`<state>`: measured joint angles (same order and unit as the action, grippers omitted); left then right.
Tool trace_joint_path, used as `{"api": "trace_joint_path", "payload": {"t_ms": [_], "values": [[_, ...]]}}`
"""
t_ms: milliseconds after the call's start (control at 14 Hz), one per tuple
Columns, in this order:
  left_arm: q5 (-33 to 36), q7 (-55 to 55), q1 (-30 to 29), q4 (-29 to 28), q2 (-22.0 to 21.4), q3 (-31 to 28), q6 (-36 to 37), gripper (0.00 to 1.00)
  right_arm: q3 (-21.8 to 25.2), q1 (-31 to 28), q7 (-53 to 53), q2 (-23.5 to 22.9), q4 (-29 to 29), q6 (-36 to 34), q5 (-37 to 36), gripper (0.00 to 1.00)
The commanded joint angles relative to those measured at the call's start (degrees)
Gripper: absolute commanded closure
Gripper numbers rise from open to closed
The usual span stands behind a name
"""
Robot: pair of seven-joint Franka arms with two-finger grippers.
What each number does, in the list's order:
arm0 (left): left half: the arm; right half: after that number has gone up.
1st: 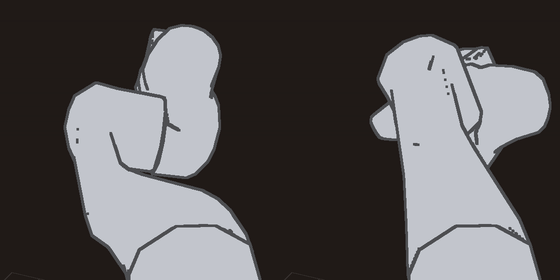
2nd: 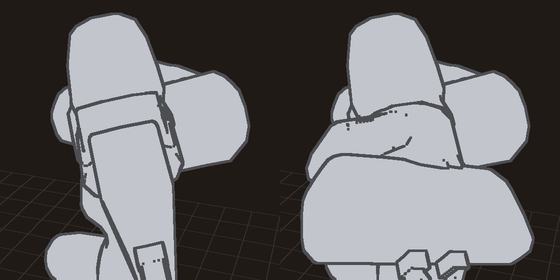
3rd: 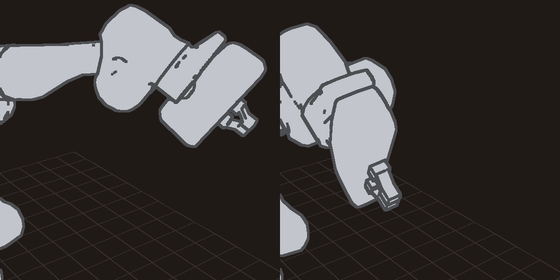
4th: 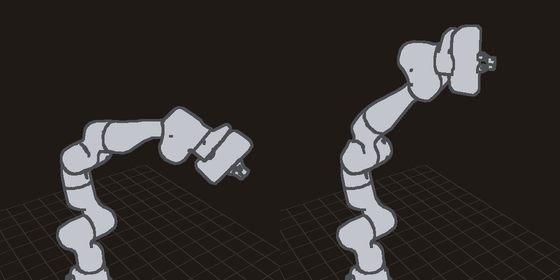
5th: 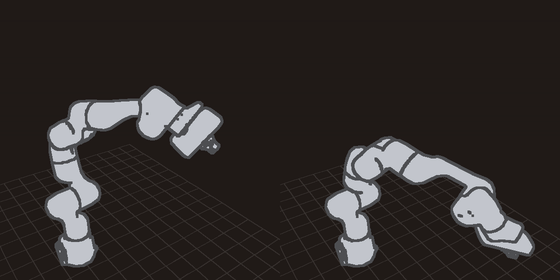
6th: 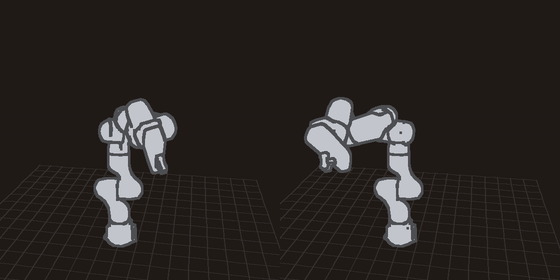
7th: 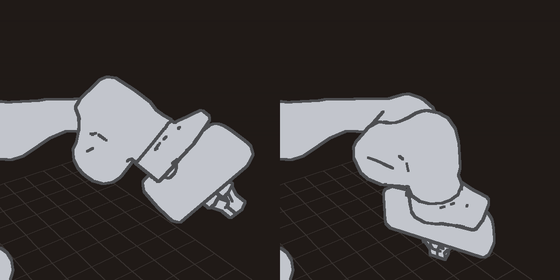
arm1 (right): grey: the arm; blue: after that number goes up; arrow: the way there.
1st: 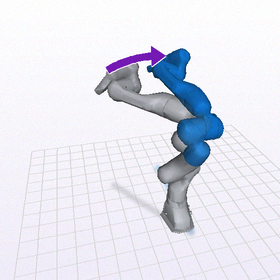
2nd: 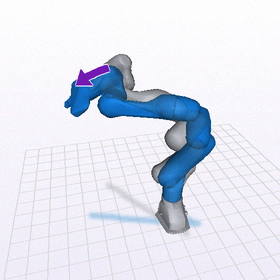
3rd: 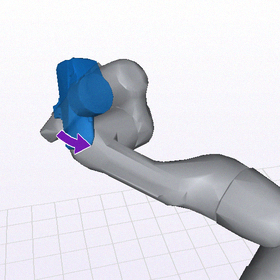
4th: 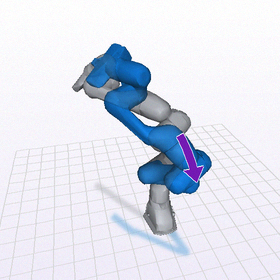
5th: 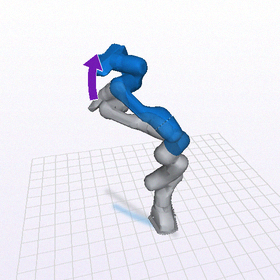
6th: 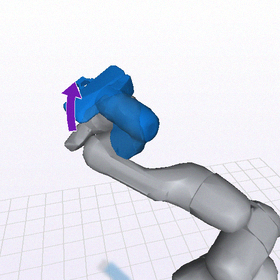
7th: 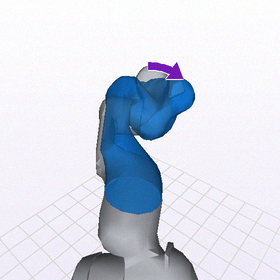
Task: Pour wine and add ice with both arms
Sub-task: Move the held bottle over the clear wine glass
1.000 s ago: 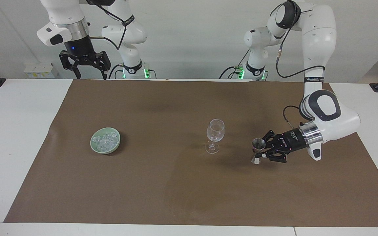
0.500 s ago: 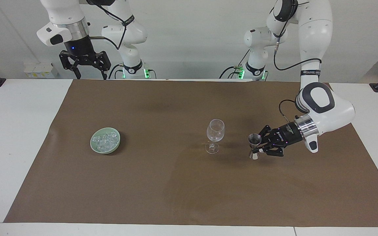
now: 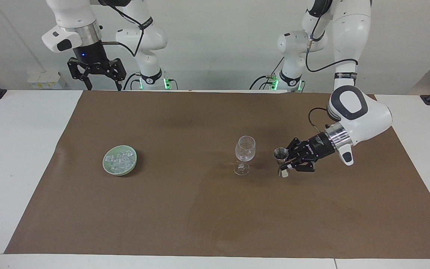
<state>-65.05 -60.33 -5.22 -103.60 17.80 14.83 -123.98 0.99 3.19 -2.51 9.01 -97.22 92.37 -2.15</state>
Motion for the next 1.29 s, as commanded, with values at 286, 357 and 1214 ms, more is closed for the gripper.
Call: {"api": "trace_joint_path", "payload": {"t_ms": [286, 357, 1214], "values": [[-2.5, -0.1, 3.2, -5.6, -5.2, -0.9, -5.0, 1.00, -0.5, 0.0, -1.4, 1.3, -1.6, 1.3, -1.1, 0.00], [-2.5, -0.1, 3.3, -6.0, -5.5, -0.9, -5.7, 1.00, -0.5, 0.0, -1.4, 1.3, -1.6, 1.3, -1.1, 0.00], [-2.5, 1.1, 7.3, -10.5, -9.4, -0.9, -11.5, 1.00, -0.5, -0.1, -1.4, 1.3, -1.6, 1.3, -1.1, 0.00]]}}
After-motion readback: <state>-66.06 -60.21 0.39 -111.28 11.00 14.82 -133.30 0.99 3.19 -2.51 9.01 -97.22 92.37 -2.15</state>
